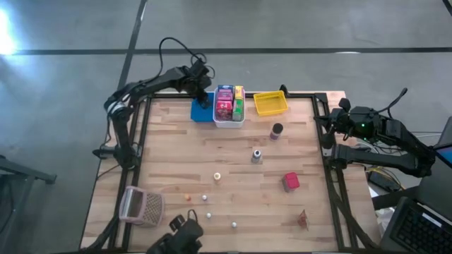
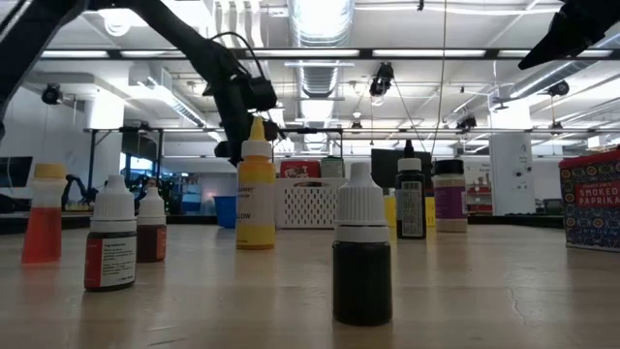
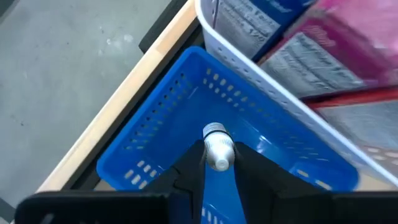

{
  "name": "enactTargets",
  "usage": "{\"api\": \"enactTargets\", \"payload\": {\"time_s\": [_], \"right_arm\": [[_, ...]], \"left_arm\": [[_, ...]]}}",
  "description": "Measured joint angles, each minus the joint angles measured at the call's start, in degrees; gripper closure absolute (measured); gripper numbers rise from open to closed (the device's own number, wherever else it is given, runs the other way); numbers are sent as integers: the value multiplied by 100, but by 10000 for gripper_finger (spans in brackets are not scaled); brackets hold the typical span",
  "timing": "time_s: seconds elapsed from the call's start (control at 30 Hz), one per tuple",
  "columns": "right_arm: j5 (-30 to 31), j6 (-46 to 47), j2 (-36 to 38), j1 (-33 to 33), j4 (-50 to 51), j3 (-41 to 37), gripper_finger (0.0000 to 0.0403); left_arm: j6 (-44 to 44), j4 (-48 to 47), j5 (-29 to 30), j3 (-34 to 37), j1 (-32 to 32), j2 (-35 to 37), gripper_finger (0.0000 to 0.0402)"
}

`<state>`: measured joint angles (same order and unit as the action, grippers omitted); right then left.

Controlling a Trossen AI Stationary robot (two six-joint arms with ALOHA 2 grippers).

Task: Pick & Place Kitchen Items
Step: Put the small green food coloring bottle into the blue bin

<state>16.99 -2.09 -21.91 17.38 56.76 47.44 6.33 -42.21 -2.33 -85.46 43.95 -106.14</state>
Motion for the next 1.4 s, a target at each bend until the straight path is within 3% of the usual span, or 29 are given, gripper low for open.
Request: {"api": "enactTargets", "payload": {"time_s": [0.6,1.4], "right_arm": [[-1,10,1,0,2,0,394],[-1,1,0,0,0,0,394]], "left_arm": [[118,351,-423,-257,98,-719,321],[159,563,-271,-251,148,-958,321]]}}
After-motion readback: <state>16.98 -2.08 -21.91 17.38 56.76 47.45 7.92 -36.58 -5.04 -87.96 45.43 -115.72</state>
